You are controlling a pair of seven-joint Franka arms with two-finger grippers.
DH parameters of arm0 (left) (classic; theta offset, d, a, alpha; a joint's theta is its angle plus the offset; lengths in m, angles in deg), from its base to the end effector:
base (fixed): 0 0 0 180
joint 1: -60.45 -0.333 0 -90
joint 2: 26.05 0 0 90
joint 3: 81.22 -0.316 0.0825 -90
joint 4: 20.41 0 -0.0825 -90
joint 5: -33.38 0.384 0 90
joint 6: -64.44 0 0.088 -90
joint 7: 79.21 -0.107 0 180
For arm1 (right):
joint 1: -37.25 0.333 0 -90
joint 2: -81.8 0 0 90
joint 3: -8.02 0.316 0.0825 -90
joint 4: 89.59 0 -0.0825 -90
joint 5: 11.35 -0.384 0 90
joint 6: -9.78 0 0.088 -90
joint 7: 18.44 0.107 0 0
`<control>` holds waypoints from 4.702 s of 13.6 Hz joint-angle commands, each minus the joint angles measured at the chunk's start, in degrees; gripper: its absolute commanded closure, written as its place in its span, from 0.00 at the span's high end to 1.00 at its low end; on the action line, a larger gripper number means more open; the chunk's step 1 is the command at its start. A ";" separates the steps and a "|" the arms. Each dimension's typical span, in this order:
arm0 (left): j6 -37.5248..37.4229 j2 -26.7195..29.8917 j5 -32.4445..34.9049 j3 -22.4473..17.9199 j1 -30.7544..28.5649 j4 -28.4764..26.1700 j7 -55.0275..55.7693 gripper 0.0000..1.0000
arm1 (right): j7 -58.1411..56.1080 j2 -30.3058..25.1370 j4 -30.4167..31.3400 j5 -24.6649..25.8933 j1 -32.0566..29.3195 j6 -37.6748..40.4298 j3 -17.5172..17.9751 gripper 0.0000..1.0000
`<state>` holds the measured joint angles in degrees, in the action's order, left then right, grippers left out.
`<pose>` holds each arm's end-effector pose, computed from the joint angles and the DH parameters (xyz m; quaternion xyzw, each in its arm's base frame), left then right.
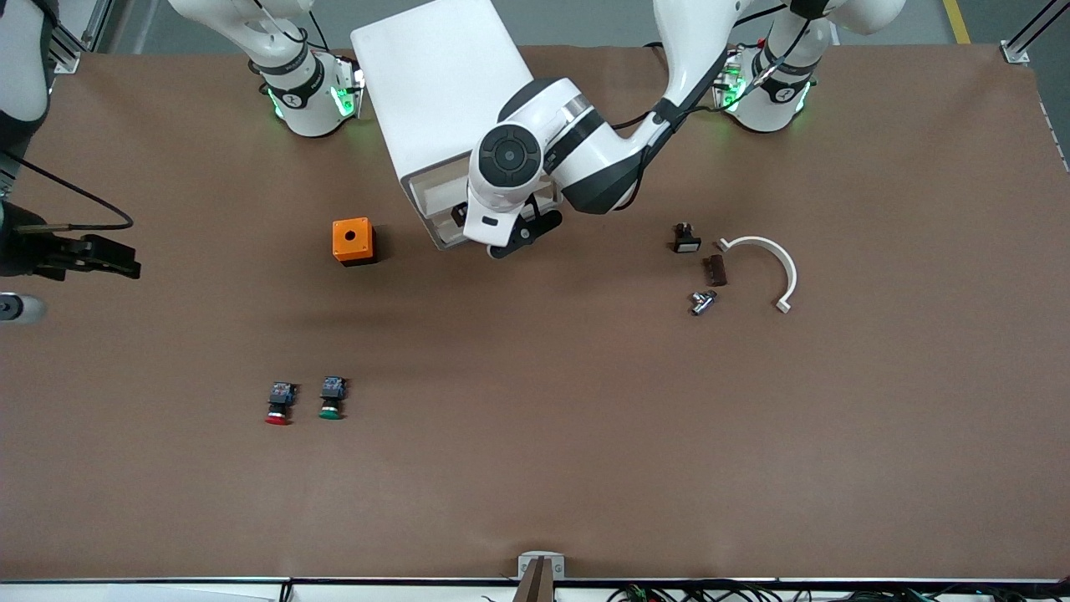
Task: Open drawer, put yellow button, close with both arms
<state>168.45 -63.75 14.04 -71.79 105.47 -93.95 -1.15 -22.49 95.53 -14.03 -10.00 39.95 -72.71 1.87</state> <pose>0.4200 -0.5874 0.3648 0.9402 0.2617 -0.2159 0.0318 0.6117 -0.0312 0.5918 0.9980 0.0051 -0.0601 0.0206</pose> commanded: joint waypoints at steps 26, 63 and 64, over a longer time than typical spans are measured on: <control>-10.71 20.01 -1.93 -0.47 -20.90 0.94 -15.52 0.99 | -1.14 -20.23 19.28 -0.30 -1.02 -6.02 0.97 1.00; -17.44 35.51 15.47 0.85 -54.69 -12.16 -69.54 0.99 | -1.14 -21.64 20.42 -1.70 -3.57 -6.63 0.53 1.00; -17.53 35.24 15.56 0.77 -54.51 -12.07 -69.54 0.99 | -1.23 -21.64 20.42 -1.70 -3.57 -6.63 0.53 1.00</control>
<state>152.17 -26.33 28.01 -71.16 50.44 -109.33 -70.79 -23.23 75.70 4.71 -10.79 37.15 -78.57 1.82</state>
